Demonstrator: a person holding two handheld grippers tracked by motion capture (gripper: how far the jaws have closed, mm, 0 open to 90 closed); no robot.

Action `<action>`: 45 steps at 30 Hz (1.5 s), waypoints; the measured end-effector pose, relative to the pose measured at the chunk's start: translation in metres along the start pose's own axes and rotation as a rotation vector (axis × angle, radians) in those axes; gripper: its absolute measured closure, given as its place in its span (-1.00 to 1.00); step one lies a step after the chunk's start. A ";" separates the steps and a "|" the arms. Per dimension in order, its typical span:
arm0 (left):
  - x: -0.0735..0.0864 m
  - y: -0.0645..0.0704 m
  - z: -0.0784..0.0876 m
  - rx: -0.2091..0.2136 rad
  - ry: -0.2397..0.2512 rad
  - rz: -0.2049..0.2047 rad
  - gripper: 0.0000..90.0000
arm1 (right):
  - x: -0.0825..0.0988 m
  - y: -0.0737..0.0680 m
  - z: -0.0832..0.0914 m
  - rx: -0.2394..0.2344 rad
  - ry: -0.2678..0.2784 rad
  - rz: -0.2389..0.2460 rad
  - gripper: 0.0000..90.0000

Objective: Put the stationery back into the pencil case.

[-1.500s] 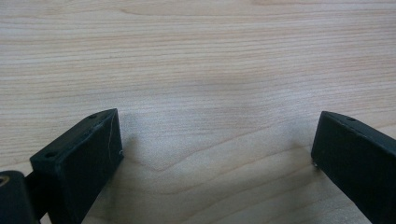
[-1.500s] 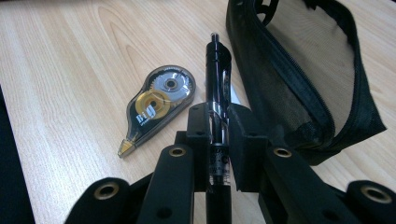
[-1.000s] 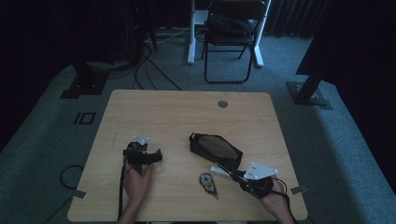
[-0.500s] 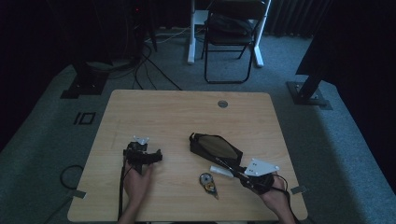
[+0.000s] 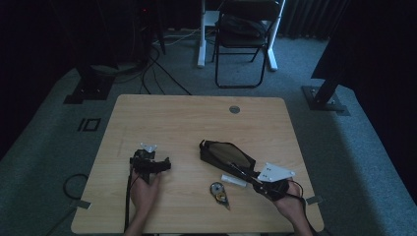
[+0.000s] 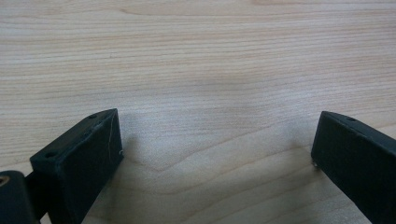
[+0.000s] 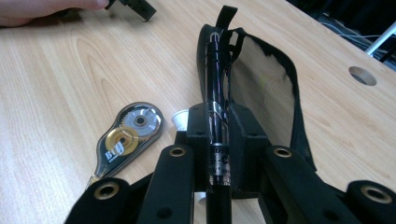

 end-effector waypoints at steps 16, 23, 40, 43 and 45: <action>0.000 0.000 0.000 0.000 0.000 0.000 -0.95 | -0.008 0.009 -0.002 0.014 0.016 -0.009 0.77; 0.000 0.000 0.000 0.000 0.000 0.000 -0.95 | -0.010 0.013 -0.004 0.025 0.024 -0.015 0.77; 0.000 0.000 0.000 0.000 0.000 0.000 -0.95 | -0.017 0.023 -0.008 0.041 0.044 -0.020 0.77; 0.000 0.000 0.000 0.000 0.000 0.000 -0.95 | -0.018 0.025 -0.009 0.039 0.045 -0.021 0.77; 0.000 0.000 0.000 0.000 0.000 0.000 -0.95 | -0.019 0.026 -0.010 0.040 0.047 -0.020 0.77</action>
Point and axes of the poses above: each handheld gripper's, and its own axes: z roughly backward along the jaws, x roughly out of its underside, y roughly to its right, the point moved 1 cm from there along -z, roughly forward along the jaws, and after that the axes turned 15 degrees about y, right-handed, at the moved point
